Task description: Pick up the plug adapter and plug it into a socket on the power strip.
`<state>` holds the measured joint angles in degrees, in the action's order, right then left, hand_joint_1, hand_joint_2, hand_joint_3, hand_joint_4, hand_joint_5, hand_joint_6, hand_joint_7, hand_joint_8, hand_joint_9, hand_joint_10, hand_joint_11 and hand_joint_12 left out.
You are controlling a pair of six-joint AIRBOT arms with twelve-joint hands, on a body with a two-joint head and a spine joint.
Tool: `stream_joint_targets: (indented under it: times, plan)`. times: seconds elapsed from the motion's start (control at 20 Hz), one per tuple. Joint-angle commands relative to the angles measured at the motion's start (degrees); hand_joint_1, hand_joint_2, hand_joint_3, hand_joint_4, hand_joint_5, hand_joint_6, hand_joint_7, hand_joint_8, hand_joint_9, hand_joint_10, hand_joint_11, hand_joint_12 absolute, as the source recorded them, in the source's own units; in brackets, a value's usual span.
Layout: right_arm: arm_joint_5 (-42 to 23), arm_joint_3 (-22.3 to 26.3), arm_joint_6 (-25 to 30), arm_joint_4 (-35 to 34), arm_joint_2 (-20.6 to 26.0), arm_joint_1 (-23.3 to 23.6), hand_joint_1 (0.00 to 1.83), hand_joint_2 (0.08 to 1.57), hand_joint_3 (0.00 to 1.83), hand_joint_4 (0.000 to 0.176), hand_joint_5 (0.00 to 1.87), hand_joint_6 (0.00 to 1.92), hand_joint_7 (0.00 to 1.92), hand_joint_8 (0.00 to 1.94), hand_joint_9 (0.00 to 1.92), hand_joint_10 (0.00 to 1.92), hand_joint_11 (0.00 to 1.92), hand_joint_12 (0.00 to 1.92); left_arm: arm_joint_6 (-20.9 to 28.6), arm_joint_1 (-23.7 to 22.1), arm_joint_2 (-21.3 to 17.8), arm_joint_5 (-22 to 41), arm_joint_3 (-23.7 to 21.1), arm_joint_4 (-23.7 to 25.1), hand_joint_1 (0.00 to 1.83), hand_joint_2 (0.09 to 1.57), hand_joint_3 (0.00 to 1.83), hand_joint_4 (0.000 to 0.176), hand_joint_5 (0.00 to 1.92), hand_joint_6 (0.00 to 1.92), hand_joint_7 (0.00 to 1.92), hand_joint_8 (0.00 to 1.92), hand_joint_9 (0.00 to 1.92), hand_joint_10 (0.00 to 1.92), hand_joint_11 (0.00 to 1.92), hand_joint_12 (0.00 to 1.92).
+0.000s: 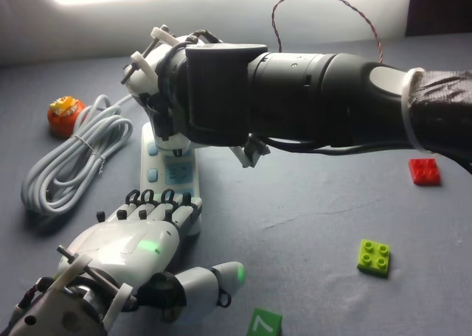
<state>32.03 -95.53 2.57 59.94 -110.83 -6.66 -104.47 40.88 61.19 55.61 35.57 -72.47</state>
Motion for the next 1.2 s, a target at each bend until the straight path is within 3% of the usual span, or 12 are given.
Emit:
stream_joint_targets:
  times: [0.0,0.05,0.15,0.5,0.65,0.7,0.75,0.8,0.85,0.9,0.95,1.15]
  plan:
    - [-2.74,0.68,0.56,-1.04,-0.28,-0.17,1.22,1.11,0.00,0.031,0.97,1.02,1.04,0.89,1.04,0.45,0.59,1.31,0.54,0.35,-0.18,0.27,-0.17,0.22,0.00,1.25,0.00,0.000,0.10,0.00,0.10,0.00,0.07,0.00,0.00,0.14]
    - [-2.58,0.68,0.56,-1.04,-0.21,-0.13,1.22,1.10,0.00,0.031,0.98,1.00,1.06,0.87,1.04,0.45,0.60,1.32,0.54,0.35,-0.17,0.27,-0.14,0.22,0.00,1.25,0.00,0.000,0.08,0.00,0.08,0.00,0.04,0.00,0.00,0.08]
    - [-2.56,0.75,0.56,-1.04,-0.01,-0.12,1.22,1.10,0.00,0.033,0.98,1.00,1.06,0.87,1.04,0.46,0.59,1.32,0.53,0.36,-0.17,0.27,-0.05,0.22,0.00,1.24,0.00,0.000,0.10,0.00,0.10,0.00,0.08,0.00,0.00,0.15]
    - [-3.11,1.09,0.57,-1.04,0.70,0.24,1.22,1.09,0.00,0.032,1.00,0.97,1.08,0.83,1.06,0.44,0.61,1.29,0.53,0.32,-0.17,0.25,-0.10,0.22,0.00,1.25,0.00,0.000,0.07,0.00,0.07,0.00,0.05,0.00,0.00,0.09]
    - [-3.25,1.11,0.57,-1.04,0.94,0.59,1.21,1.12,0.00,0.031,0.94,1.05,1.02,0.94,0.99,0.40,0.58,1.30,0.55,0.32,-0.17,0.25,-0.11,0.22,0.00,1.24,0.00,0.000,0.11,0.00,0.11,0.00,0.08,0.00,0.00,0.17]
    - [-3.33,1.13,0.57,-1.03,1.02,0.73,1.14,1.13,0.00,0.000,0.94,1.04,0.96,0.52,0.96,0.35,0.55,1.30,0.57,0.32,-0.17,0.26,-0.09,0.22,0.00,1.25,0.00,0.000,0.11,0.00,0.10,0.00,0.07,0.00,0.00,0.17]
    - [-3.34,1.14,0.57,-1.03,1.09,0.82,1.13,1.13,0.00,0.000,0.94,1.03,1.01,0.26,0.97,0.28,0.55,1.28,0.58,0.32,-0.17,0.26,-0.08,0.22,0.00,1.25,0.00,0.000,0.10,0.00,0.09,0.00,0.07,0.00,0.00,0.16]
    - [-3.58,1.14,0.63,-1.03,1.19,0.93,1.09,1.07,0.00,0.000,0.82,0.52,0.99,0.13,0.94,0.22,0.51,1.27,0.63,0.31,-0.18,0.26,-0.07,0.22,0.00,1.25,0.00,0.000,0.10,0.00,0.10,0.00,0.07,0.00,0.00,0.17]
    - [-3.76,1.14,0.74,-1.03,1.31,1.01,1.09,1.04,0.00,0.000,0.85,0.24,0.99,0.06,0.93,0.16,0.49,1.25,0.67,0.27,-0.18,0.26,-0.07,0.22,0.00,1.25,0.00,0.000,0.09,0.00,0.09,0.00,0.07,0.00,0.00,0.16]
    - [-3.85,1.14,0.75,-1.03,1.38,1.04,1.07,1.04,0.00,0.000,0.83,0.11,0.96,0.02,0.91,0.11,0.44,1.26,0.69,0.23,-0.18,0.26,-0.06,0.22,0.00,1.25,0.00,0.000,0.10,0.00,0.10,0.00,0.08,0.00,0.00,0.19]
    - [-3.88,1.14,0.75,-1.03,1.48,1.05,1.04,1.04,0.00,0.000,0.79,0.02,0.90,0.00,0.86,0.05,0.32,1.28,0.69,0.17,-0.18,0.26,-0.05,0.22,0.00,1.24,0.00,0.000,0.09,0.00,0.09,0.00,0.07,0.00,0.00,0.15]
    - [-4.41,1.22,0.75,-1.03,2.15,1.25,1.02,1.03,0.00,0.000,0.70,0.00,0.77,0.00,0.74,0.00,0.15,1.30,0.71,0.04,-0.18,0.26,-0.05,0.22,0.00,1.25,0.00,0.000,0.10,0.00,0.10,0.00,0.07,0.00,0.00,0.18]
